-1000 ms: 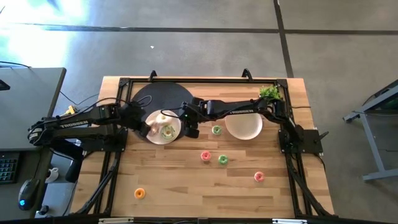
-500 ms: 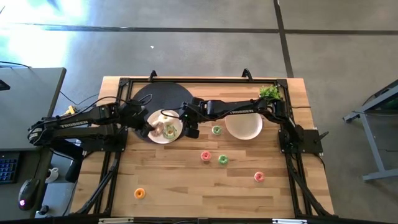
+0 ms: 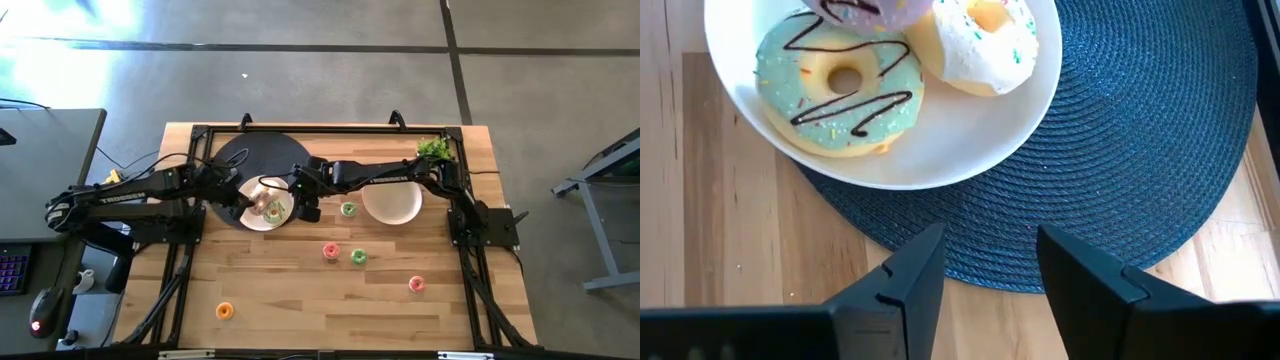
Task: Pick & Place donuts
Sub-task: Put the large purple donut on the left white plate
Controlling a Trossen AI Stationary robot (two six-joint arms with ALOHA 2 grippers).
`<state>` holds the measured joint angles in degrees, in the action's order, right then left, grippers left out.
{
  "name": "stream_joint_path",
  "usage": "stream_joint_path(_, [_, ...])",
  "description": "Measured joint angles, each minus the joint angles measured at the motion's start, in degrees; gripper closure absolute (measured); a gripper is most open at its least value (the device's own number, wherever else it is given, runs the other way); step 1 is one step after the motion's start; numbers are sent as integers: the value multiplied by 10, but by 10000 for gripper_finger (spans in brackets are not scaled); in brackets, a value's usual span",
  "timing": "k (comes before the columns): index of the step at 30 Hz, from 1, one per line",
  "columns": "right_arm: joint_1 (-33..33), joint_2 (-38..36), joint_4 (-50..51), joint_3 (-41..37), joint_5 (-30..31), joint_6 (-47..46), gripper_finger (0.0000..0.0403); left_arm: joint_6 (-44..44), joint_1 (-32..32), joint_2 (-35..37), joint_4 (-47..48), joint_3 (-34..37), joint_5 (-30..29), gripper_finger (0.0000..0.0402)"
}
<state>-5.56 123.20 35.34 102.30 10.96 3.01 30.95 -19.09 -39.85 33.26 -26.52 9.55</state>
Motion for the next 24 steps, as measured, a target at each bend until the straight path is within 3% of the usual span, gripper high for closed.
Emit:
stream_joint_path(4, [0, 0, 0, 0, 0, 0, 246, -9, 0, -43, -10, 0, -20, 335])
stream_joint_path(9, [0, 0, 0, 0, 0, 0, 244, -33, 0, -83, -43, 0, 1, 302])
stream_joint_path(18, [0, 0, -8, 0, 0, 3, 242, -8, 0, -90, -19, 0, -4, 249])
stream_joint_path(24, [1, 0, -70, 0, -58, 26, 242, -7, 0, -90, 8, -17, -16, 247])
